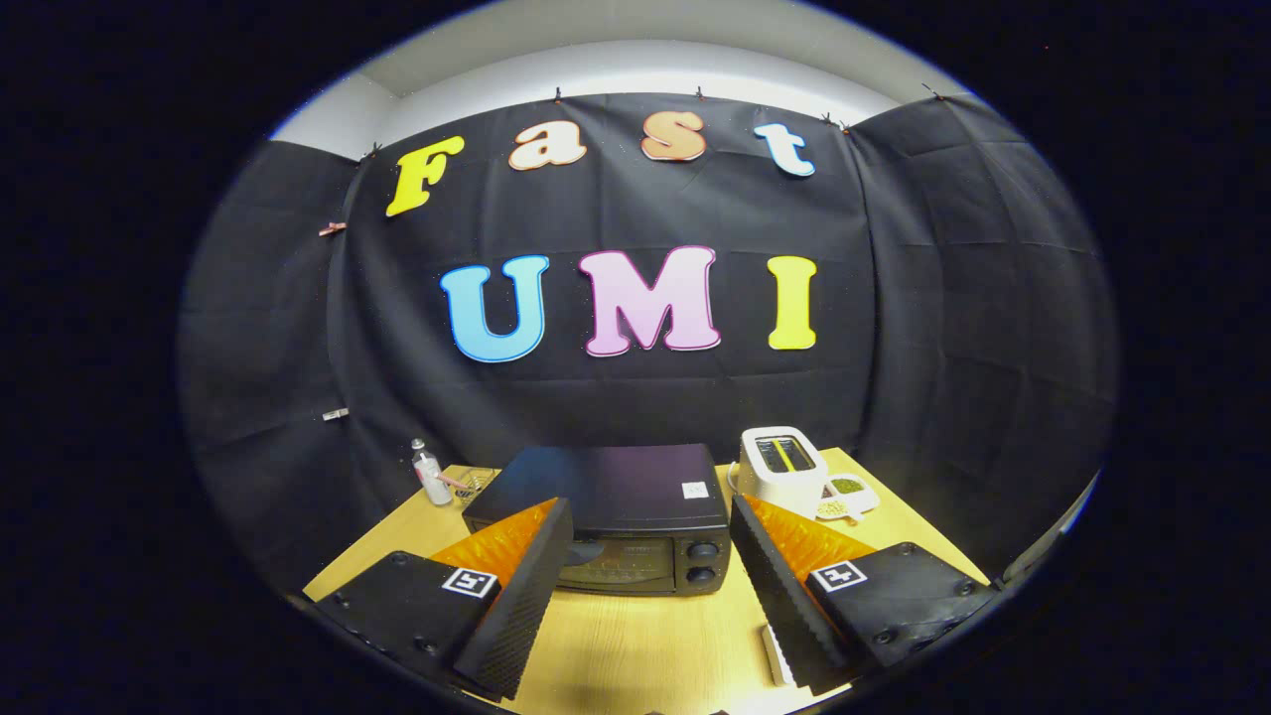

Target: Open the toaster oven, put the food inside, and close the toaster oven door.

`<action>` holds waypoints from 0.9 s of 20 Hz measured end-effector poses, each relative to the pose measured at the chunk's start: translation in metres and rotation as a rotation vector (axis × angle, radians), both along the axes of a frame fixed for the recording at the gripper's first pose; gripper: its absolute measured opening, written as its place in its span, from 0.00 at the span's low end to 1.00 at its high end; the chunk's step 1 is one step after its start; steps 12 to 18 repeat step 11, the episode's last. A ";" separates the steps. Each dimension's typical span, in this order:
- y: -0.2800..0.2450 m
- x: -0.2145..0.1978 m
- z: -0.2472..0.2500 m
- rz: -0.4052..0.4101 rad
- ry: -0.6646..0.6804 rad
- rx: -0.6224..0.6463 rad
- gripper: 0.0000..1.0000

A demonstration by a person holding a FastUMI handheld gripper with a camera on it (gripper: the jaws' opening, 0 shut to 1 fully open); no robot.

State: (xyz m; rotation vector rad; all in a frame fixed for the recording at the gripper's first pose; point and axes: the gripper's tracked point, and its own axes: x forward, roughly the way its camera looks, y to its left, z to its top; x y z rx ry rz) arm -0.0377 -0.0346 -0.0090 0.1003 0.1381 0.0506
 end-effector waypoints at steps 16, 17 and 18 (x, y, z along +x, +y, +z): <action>-0.025 0.010 0.012 -0.038 -0.007 0.024 0.98; -0.025 0.010 0.012 -0.038 -0.007 0.024 0.98; -0.025 0.010 0.012 -0.038 -0.007 0.024 0.98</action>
